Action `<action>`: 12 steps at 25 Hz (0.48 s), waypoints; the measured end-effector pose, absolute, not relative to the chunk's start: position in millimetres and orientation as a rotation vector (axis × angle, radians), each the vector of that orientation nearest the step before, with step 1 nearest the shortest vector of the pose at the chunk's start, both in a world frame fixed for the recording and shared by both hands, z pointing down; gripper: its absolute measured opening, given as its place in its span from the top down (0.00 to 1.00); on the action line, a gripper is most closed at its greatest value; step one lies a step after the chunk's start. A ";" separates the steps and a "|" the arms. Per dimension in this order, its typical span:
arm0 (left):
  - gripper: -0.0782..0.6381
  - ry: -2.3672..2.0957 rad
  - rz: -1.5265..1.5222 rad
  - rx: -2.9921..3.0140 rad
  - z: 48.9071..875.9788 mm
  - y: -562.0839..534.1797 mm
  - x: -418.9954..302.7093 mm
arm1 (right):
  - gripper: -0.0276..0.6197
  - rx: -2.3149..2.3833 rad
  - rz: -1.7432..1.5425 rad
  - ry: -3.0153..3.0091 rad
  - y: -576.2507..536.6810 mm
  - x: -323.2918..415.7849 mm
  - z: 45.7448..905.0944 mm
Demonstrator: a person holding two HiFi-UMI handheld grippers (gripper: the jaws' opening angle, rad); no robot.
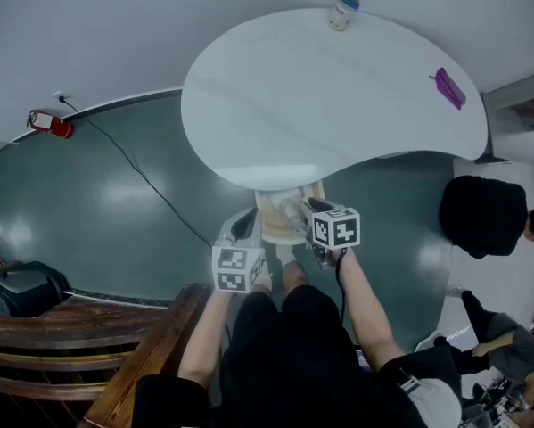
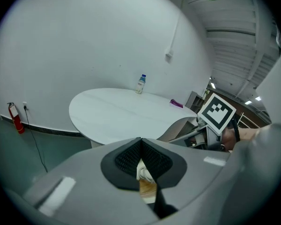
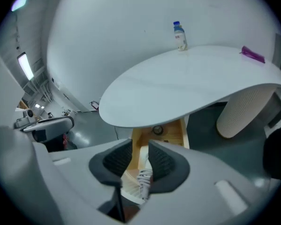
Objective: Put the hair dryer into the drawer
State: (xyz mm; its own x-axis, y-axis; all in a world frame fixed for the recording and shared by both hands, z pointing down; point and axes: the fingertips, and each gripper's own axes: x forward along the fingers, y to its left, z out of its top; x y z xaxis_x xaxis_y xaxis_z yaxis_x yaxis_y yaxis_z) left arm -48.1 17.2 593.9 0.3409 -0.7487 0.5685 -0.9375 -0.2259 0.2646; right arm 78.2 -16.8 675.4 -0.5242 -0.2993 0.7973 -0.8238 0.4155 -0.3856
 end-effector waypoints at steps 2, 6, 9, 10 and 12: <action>0.88 -1.464 0.429 2.063 585.4 16.7 -44.9 | 0.80 0.991 1.022 -2.082 -20.1 77.8 654.8; 0.88 -1.478 0.416 2.099 561.8 14.5 -44.4 | 0.83 1.081 0.934 -2.209 -27.1 77.5 607.7; 0.88 -1.496 0.411 2.120 543.1 14.6 -47.7 | 0.87 1.151 0.862 -2.281 -30.0 81.1 572.7; 0.88 -1.502 0.410 2.128 535.9 14.6 -48.8 | 0.89 1.171 0.846 -2.301 -30.7 82.6 561.3; 0.88 -1.514 0.407 2.146 520.6 15.6 -51.0 | 0.91 1.198 0.821 -2.334 -29.7 85.0 540.2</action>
